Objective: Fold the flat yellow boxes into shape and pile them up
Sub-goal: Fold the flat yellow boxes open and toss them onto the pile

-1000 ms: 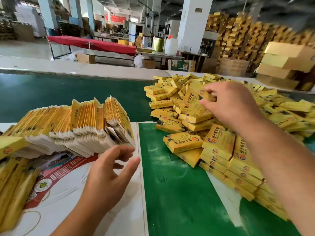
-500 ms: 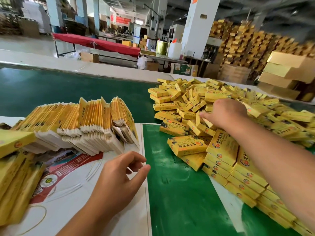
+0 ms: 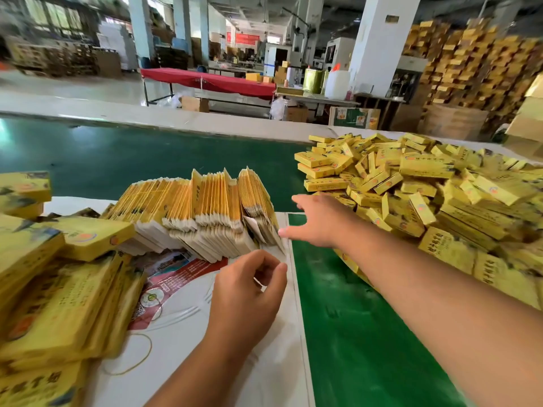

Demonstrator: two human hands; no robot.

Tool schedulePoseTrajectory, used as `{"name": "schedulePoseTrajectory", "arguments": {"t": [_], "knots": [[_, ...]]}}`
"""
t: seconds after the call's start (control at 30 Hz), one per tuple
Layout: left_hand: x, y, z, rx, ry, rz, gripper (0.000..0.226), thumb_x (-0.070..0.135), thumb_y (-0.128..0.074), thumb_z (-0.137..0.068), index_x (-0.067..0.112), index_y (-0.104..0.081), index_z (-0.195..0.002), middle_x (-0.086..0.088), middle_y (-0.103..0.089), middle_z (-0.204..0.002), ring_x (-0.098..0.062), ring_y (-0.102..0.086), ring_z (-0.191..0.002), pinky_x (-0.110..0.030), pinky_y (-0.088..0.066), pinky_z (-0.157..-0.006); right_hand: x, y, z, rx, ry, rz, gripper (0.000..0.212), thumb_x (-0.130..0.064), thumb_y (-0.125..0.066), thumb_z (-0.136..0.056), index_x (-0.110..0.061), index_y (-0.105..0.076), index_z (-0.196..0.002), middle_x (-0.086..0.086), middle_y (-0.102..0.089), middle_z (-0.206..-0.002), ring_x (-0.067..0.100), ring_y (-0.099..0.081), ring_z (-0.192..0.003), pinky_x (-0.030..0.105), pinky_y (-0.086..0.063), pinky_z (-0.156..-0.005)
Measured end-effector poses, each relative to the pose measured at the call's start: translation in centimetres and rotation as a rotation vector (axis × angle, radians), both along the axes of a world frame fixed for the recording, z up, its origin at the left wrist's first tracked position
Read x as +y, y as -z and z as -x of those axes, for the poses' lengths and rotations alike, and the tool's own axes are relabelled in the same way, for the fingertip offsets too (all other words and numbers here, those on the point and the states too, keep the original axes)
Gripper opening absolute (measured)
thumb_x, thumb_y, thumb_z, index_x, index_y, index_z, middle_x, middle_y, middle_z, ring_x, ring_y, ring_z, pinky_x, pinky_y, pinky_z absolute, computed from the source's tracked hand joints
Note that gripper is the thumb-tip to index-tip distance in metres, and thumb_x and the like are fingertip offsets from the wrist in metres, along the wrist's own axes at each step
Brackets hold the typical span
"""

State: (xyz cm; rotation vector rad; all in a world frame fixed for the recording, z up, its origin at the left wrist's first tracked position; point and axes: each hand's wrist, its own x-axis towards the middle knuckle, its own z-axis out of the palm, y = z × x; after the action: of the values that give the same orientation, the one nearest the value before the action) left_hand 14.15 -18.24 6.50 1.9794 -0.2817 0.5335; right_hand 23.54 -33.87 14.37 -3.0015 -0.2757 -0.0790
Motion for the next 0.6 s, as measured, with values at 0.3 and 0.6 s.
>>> {"name": "schedulePoseTrajectory", "arguments": {"t": [0.3, 0.6], "knots": [[-0.1, 0.0, 0.0, -0.013, 0.004, -0.013, 0.013, 0.031, -0.065, -0.085, 0.026, -0.065, -0.073, 0.013, -0.062, -0.063, -0.006, -0.059, -0.064, -0.018, -0.045, -0.051, 1.8, 4.3, -0.1, -0.059, 0.016, 0.036, 0.021, -0.028, -0.055, -0.091, -0.009, -0.061, -0.083, 0.014, -0.067, -0.095, 0.033, -0.064, -0.090, 0.030, -0.039, -0.061], [-0.1, -0.1, 0.0, 0.009, -0.009, -0.022, 0.014, 0.034, -0.063, -0.086, 0.028, -0.065, -0.073, 0.012, -0.062, -0.063, -0.006, -0.058, -0.062, -0.023, -0.048, -0.050, 0.9, 4.7, 2.0, -0.295, -0.010, 0.022, 0.046, -0.044, -0.059, -0.093, -0.020, -0.039, -0.060, -0.001, -0.046, -0.061, 0.023, -0.047, -0.063, 0.029, -0.025, -0.050]]}}
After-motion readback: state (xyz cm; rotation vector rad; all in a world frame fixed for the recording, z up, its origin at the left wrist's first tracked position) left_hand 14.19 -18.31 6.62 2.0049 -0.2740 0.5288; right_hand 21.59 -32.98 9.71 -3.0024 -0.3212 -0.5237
